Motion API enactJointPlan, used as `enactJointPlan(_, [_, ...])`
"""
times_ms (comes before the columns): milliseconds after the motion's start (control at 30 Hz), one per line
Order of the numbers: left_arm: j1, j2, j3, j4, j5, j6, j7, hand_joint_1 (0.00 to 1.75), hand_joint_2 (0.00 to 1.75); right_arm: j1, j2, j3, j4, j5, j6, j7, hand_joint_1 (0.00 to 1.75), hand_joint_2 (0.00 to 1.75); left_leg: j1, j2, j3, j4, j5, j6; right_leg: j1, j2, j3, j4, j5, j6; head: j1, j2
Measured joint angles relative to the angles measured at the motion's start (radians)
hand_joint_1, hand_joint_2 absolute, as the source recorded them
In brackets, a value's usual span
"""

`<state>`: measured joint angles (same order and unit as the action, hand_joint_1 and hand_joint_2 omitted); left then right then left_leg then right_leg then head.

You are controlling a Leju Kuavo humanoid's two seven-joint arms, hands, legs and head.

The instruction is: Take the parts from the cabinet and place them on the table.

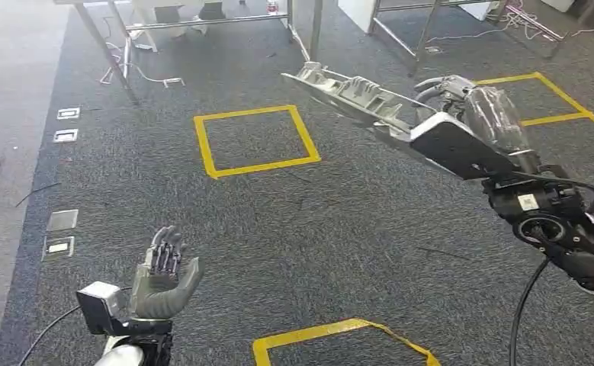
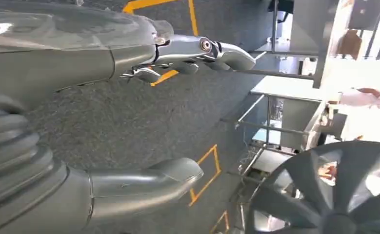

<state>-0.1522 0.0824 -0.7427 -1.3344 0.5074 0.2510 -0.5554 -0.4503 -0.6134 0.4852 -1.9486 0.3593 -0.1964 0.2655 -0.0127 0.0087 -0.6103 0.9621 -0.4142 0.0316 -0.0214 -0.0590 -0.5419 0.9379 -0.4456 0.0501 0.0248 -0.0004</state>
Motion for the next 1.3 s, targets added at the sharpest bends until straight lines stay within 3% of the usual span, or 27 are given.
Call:
enactJointPlan(67, [-0.001,-0.001,0.0,-0.002,0.0,-0.004,0.0,0.0,1.75,-0.006,-0.005,-0.007,-0.012,0.002,0.006,0.006,1.75,1.75,0.012,-0.003,0.017,-0.022,0.004,0.008,-0.001,0.003,0.004,-0.004,-0.007,0.007,-0.001,0.0])
enactJointPlan(100, [-0.002,-0.001,0.0,-0.004,-0.001,-0.008,-0.001,0.0,1.75,-0.007,-0.008,-0.012,-0.016,0.002,0.008,0.008,1.75,1.75,0.015,-0.003,0.028,-0.033,0.005,0.011,-0.005,0.027,-0.003,0.027,-0.026,0.007,0.004,0.0])
enactJointPlan(133, [-0.006,-0.001,0.0,-0.004,-0.001,-0.008,0.0,0.0,1.75,-0.012,-0.013,-0.016,-0.019,0.002,0.009,0.011,1.75,1.75,0.017,-0.004,0.033,-0.033,0.004,0.014,-0.004,0.044,-0.037,0.1,-0.067,0.008,0.01,0.0])
enactJointPlan(200, [-0.005,-0.002,0.0,-0.004,-0.001,-0.011,0.0,0.0,1.75,-0.014,-0.018,-0.02,-0.026,0.003,0.014,0.016,1.75,1.75,0.017,-0.007,0.039,-0.033,0.0,0.017,-0.006,0.053,-0.125,0.273,-0.134,0.014,0.025,0.0])
enactJointPlan(233, [-0.004,-0.002,0.0,-0.004,-0.001,-0.012,0.0,0.0,1.75,-0.014,-0.019,-0.02,-0.029,0.003,0.018,0.018,1.75,1.75,0.018,-0.01,0.042,-0.032,-0.003,0.015,-0.007,0.053,-0.158,0.332,-0.146,0.016,0.026,0.0])
enactJointPlan(267, [-0.004,-0.002,0.0,-0.004,-0.002,-0.013,0.001,0.0,1.75,-0.014,-0.021,-0.02,-0.031,0.003,0.02,0.02,1.75,1.75,0.019,-0.015,0.047,-0.031,-0.007,0.012,-0.009,0.053,-0.17,0.339,-0.129,0.017,0.029,0.0])
enactJointPlan(300, [-0.004,-0.003,0.0,-0.004,-0.002,-0.013,0.002,0.0,1.75,-0.014,-0.023,-0.021,-0.034,0.003,0.022,0.022,1.75,1.75,0.022,-0.019,0.054,-0.03,-0.012,0.008,-0.011,0.053,-0.154,0.297,-0.091,0.018,0.032,0.0])
enactJointPlan(367, [-0.004,-0.005,0.0,-0.004,-0.002,-0.013,0.002,0.0,1.75,-0.014,-0.027,-0.021,-0.039,0.003,0.024,0.024,1.75,1.75,0.032,-0.029,0.07,-0.019,-0.029,-0.007,-0.017,0.053,-0.065,0.099,0.025,0.025,0.037,0.0])
enactJointPlan(400, [-0.004,-0.006,0.0,-0.004,-0.002,-0.013,0.002,0.0,1.75,-0.013,-0.028,-0.021,-0.041,0.003,0.025,0.024,1.75,1.75,0.032,-0.032,0.07,-0.011,-0.039,-0.017,-0.021,0.059,-0.037,0.039,0.029,0.035,0.04,0.0])
enactJointPlan(433, [-0.006,-0.007,0.0,-0.006,-0.002,-0.012,0.002,0.0,1.75,-0.017,-0.029,-0.019,-0.042,0.003,0.025,0.024,1.75,1.75,0.026,-0.037,0.063,0.001,-0.042,-0.022,-0.013,0.067,-0.032,0.027,0.018,0.028,0.047,0.0])
enactJointPlan(467, [-0.005,-0.007,0.0,-0.006,-0.003,-0.012,0.002,0.0,1.75,-0.017,-0.031,-0.021,-0.045,0.003,0.025,0.024,1.75,1.75,0.025,-0.039,0.059,-0.002,-0.04,-0.027,-0.015,0.066,-0.035,0.035,0.015,0.01,0.043,0.0])
enactJointPlan(567, [-0.003,-0.006,0.0,-0.008,-0.005,-0.009,0.003,0.0,1.75,-0.017,-0.031,-0.02,-0.045,0.002,0.025,0.022,1.75,1.75,0.028,-0.04,0.062,-0.006,-0.045,-0.036,-0.014,0.065,-0.032,0.036,0.008,-0.013,0.026,0.0])
enactJointPlan(600, [-0.003,-0.006,0.0,-0.01,-0.007,-0.008,0.002,0.0,1.75,-0.017,-0.031,-0.021,-0.047,0.002,0.025,0.022,1.75,1.75,0.027,-0.029,0.059,0.014,-0.057,-0.041,-0.014,0.064,-0.026,0.034,0.005,-0.02,0.022,0.0])
enactJointPlan(633, [-0.004,-0.006,0.0,-0.011,-0.008,-0.008,0.002,0.0,1.75,-0.017,-0.031,-0.02,-0.047,0.002,0.025,0.021,1.75,1.75,0.027,-0.019,0.031,0.069,-0.08,-0.044,-0.014,0.063,-0.022,0.034,0.002,-0.025,0.013,0.0])
enactJointPlan(700, [-0.004,-0.006,0.0,-0.014,-0.008,-0.006,0.002,0.0,1.75,-0.017,-0.031,-0.02,-0.047,0.002,0.025,0.019,1.75,1.75,0.026,-0.016,-0.069,0.239,-0.14,-0.046,-0.009,0.061,-0.019,0.034,-0.004,-0.033,-0.004,0.0])
enactJointPlan(733, [-0.001,-0.006,0.0,-0.014,-0.008,-0.003,0.002,0.0,1.75,-0.017,-0.031,-0.02,-0.047,0.002,0.025,0.019,1.75,1.75,0.026,-0.016,-0.119,0.313,-0.156,-0.043,-0.005,0.061,-0.017,0.034,-0.008,-0.037,-0.008,0.0])
enactJointPlan(767, [0.002,-0.006,0.0,-0.014,-0.008,0.0,0.002,0.0,1.75,-0.017,-0.031,-0.02,-0.047,0.002,0.025,0.019,1.75,1.75,0.025,-0.016,-0.153,0.347,-0.148,-0.038,0.0,0.061,-0.011,0.034,-0.014,-0.04,-0.011,0.0])
enactJointPlan(833, [0.003,-0.006,0.0,-0.014,-0.008,0.001,0.002,0.0,1.75,-0.017,-0.031,-0.019,-0.047,0.001,0.025,0.019,1.75,1.75,0.016,-0.016,-0.137,0.257,-0.056,-0.017,0.011,0.061,0.009,0.034,-0.027,-0.044,-0.013,0.0])
enactJointPlan(900, [0.002,-0.006,0.0,-0.016,-0.008,0.001,0.002,0.0,1.75,-0.018,-0.031,-0.019,-0.047,0.001,0.024,0.018,1.75,1.75,-0.004,-0.016,-0.067,0.068,0.064,0.02,0.019,0.061,0.033,0.032,-0.044,-0.047,-0.015,0.0])
enactJointPlan(933, [0.002,-0.005,0.0,-0.016,-0.008,0.001,0.003,0.0,1.75,-0.022,-0.031,-0.018,-0.046,0.001,0.023,0.016,1.75,1.75,-0.01,-0.013,-0.047,0.047,0.048,0.038,0.021,0.06,0.035,0.03,-0.05,-0.044,-0.007,0.0])
enactJointPlan(1033, [0.002,-0.005,0.0,-0.018,-0.009,0.001,0.003,0.0,1.75,-0.024,-0.031,-0.019,-0.047,-0.001,0.018,0.012,1.75,1.75,-0.02,-0.017,-0.036,0.011,0.034,0.035,0.009,0.061,0.033,0.023,-0.056,-0.03,-0.011,0.0])
enactJointPlan(1067, [0.002,-0.005,0.0,-0.02,-0.009,0.001,0.003,0.0,1.75,-0.024,-0.031,-0.019,-0.047,-0.002,0.018,0.011,1.75,1.75,-0.016,-0.018,-0.03,-0.002,0.034,0.036,0.013,0.06,0.037,0.018,-0.058,-0.026,-0.015,0.0])
enactJointPlan(1100, [0.003,-0.007,0.0,-0.023,-0.009,0.001,0.003,0.0,1.75,-0.021,-0.033,-0.02,-0.048,-0.003,0.017,0.011,1.75,1.75,-0.001,-0.016,-0.01,-0.025,0.036,0.028,0.009,0.06,0.03,0.021,-0.069,-0.024,-0.013,0.0])
enactJointPlan(1133, [0.001,-0.007,0.0,-0.024,-0.01,0.001,0.001,0.0,1.75,-0.022,-0.033,-0.019,-0.047,-0.003,0.017,0.011,1.75,1.75,-0.001,-0.019,0.004,-0.036,0.034,0.027,0.011,0.06,0.018,0.061,-0.082,-0.018,-0.004,0.0])
enactJointPlan(1233, [0.002,-0.009,0.0,-0.024,-0.01,0.001,0.003,0.0,1.75,-0.022,-0.034,-0.019,-0.047,-0.003,0.017,0.006,1.75,1.75,0.002,-0.019,0.025,-0.037,0.016,0.028,0.005,0.061,-0.117,0.3,-0.166,-0.003,0.012,0.0])
enactJointPlan(1267, [0.005,-0.009,0.0,-0.024,-0.01,0.001,0.003,0.0,1.75,-0.021,-0.034,-0.018,-0.045,-0.003,0.017,0.007,1.75,1.75,0.003,-0.02,0.033,-0.036,0.008,0.025,0.0,0.061,-0.15,0.342,-0.163,0.001,0.014,0.0])
enactJointPlan(1300, [0.007,-0.009,0.0,-0.024,-0.01,0.001,0.003,0.0,1.75,-0.02,-0.034,-0.018,-0.045,-0.003,0.017,0.007,1.75,1.75,0.006,-0.021,0.042,-0.032,-0.001,0.021,-0.003,0.061,-0.158,0.33,-0.131,0.006,0.015,0.0])
